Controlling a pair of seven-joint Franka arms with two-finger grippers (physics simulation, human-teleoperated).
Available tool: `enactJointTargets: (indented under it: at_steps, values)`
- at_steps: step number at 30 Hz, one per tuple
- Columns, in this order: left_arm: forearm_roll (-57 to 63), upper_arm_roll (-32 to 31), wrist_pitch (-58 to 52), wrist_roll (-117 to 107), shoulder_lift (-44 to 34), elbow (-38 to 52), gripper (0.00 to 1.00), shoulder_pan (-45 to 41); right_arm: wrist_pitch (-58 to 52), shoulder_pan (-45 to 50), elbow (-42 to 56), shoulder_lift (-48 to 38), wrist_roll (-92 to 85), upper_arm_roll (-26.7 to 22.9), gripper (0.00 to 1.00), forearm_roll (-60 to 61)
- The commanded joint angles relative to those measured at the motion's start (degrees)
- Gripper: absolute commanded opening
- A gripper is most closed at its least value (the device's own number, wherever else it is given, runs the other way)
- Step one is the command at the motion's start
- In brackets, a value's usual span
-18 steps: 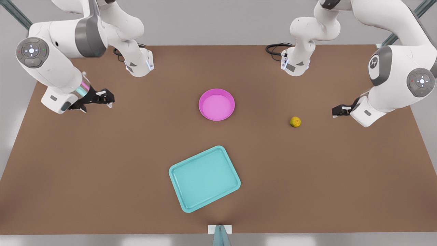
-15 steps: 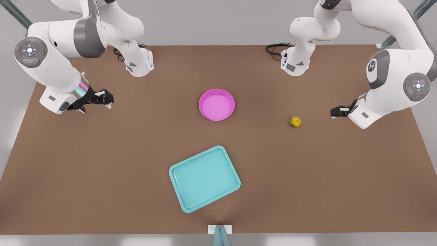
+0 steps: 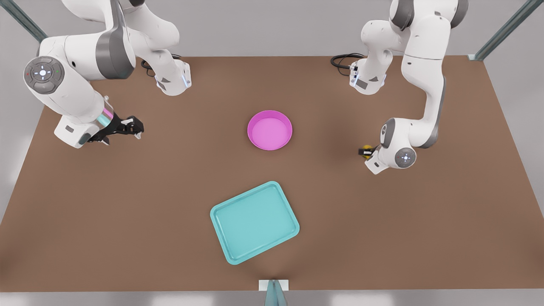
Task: Place the orange on the plate with the left arm and the plate on the tray with the right arm
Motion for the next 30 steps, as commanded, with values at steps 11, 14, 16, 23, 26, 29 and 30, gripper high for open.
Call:
enactJointTargets:
  at_steps: [11, 14, 16, 23, 26, 29, 30]
  values:
    - [0.0, 0.0, 7.1, -0.4, 3.1, -4.2, 1.00, -0.2, 0.0, 0.0, -0.1, 0.0, -0.4, -0.1, 1.00, 0.0]
    - [0.0, 0.0, 7.1, -0.4, 4.1, -4.2, 1.00, -0.2, 0.0, 0.0, -0.1, 0.1, -0.3, -0.1, 1.00, 0.0]
    - [0.0, 0.0, 7.4, -0.4, 4.6, -4.2, 1.00, -0.2, 0.0, 0.0, -0.1, 0.3, -0.3, -0.1, 1.00, 0.0]
    - [-0.1, -0.1, 9.1, -0.4, 6.0, -4.1, 0.71, -0.2, 0.0, 0.0, -0.2, 0.3, -0.3, -0.1, 1.00, 0.0]
    - [-0.1, -0.1, 9.1, -0.4, 6.2, -4.0, 0.69, -0.2, 0.0, 0.0, -0.2, 0.4, -0.3, -0.1, 1.00, 0.0]
    - [-0.1, -0.1, 8.9, -0.3, 5.7, -4.0, 0.61, -0.2, 0.0, 0.0, -0.2, 0.5, -0.2, -0.1, 1.00, 0.0]
    - [-0.1, -0.1, 8.5, -0.3, 5.2, -4.0, 0.60, -0.1, 0.0, 0.0, -0.2, 0.5, -0.2, -0.1, 1.00, 0.0]
